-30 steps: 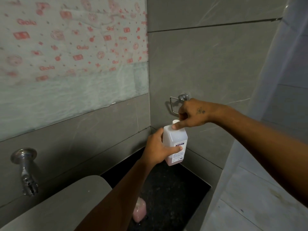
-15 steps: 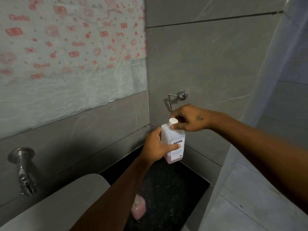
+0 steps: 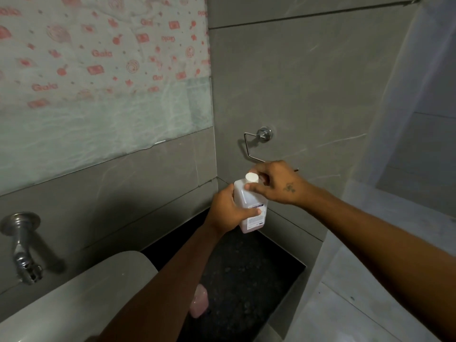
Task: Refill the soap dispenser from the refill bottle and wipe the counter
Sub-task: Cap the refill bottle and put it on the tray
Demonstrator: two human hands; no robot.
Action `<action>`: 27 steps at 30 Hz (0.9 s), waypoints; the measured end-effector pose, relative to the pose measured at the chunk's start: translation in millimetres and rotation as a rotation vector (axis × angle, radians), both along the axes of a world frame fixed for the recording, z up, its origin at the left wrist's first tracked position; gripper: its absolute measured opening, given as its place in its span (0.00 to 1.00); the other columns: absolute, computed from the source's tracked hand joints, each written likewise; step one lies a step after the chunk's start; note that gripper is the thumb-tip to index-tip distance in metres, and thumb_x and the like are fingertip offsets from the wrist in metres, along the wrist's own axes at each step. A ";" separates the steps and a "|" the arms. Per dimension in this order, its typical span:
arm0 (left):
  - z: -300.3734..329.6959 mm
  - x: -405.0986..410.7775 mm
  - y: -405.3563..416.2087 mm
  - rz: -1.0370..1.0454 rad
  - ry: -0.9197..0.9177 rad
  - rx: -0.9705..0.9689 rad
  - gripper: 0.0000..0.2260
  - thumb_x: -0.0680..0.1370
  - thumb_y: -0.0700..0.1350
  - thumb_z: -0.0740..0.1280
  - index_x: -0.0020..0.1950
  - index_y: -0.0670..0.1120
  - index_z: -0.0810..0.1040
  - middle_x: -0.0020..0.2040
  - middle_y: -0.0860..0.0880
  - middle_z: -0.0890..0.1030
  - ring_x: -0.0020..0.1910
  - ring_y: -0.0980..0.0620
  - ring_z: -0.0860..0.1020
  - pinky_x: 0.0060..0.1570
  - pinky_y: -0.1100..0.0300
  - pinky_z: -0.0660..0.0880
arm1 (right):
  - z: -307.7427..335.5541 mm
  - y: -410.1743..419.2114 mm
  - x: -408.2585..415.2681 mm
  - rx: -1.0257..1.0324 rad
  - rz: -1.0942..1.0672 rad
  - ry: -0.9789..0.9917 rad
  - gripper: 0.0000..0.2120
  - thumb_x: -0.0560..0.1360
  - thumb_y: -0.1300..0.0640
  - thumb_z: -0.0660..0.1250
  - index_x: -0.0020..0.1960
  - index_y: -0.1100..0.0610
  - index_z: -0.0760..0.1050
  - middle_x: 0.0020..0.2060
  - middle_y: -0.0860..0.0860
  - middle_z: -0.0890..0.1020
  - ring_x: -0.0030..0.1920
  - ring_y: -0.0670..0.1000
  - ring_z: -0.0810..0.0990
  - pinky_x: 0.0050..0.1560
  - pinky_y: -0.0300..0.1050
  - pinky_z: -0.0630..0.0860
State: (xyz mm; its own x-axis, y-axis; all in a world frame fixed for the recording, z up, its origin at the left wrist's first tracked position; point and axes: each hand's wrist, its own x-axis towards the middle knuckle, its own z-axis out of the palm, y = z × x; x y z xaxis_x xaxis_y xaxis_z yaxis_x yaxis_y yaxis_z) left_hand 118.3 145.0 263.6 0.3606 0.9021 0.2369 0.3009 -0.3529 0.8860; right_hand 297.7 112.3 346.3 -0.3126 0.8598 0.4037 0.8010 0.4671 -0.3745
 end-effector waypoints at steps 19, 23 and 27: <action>-26.3 -207.8 -81.2 0.472 -0.479 -0.225 0.13 0.75 0.56 0.66 0.59 0.61 0.81 0.55 0.56 0.85 0.55 0.54 0.82 0.51 0.59 0.80 | -86.5 2.2 -240.4 -1.004 -0.042 0.887 0.25 0.77 0.36 0.62 0.58 0.57 0.77 0.50 0.57 0.85 0.50 0.57 0.84 0.45 0.50 0.82; -25.4 -303.5 -130.2 0.667 -0.597 -0.243 0.16 0.77 0.51 0.61 0.63 0.56 0.80 0.58 0.53 0.84 0.56 0.55 0.82 0.52 0.61 0.79 | -84.0 -24.9 -349.7 -1.069 0.103 0.842 0.24 0.78 0.38 0.62 0.58 0.58 0.77 0.51 0.58 0.84 0.50 0.57 0.84 0.42 0.48 0.82; -34.1 -409.5 -187.7 0.839 -0.569 -0.157 0.11 0.84 0.49 0.61 0.59 0.57 0.82 0.60 0.46 0.83 0.59 0.44 0.81 0.58 0.46 0.80 | -92.6 -64.7 -472.2 -1.161 0.228 0.795 0.24 0.79 0.39 0.60 0.61 0.58 0.74 0.55 0.60 0.83 0.51 0.58 0.83 0.44 0.50 0.81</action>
State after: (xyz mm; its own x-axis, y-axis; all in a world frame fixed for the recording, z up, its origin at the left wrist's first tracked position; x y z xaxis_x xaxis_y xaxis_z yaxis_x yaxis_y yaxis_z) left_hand -291.2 -42.7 229.5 -0.5298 0.8474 0.0332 -0.0819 -0.0901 0.9926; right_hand -174.5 47.6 253.7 -0.5148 0.7813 -0.3529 0.1502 -0.3230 -0.9344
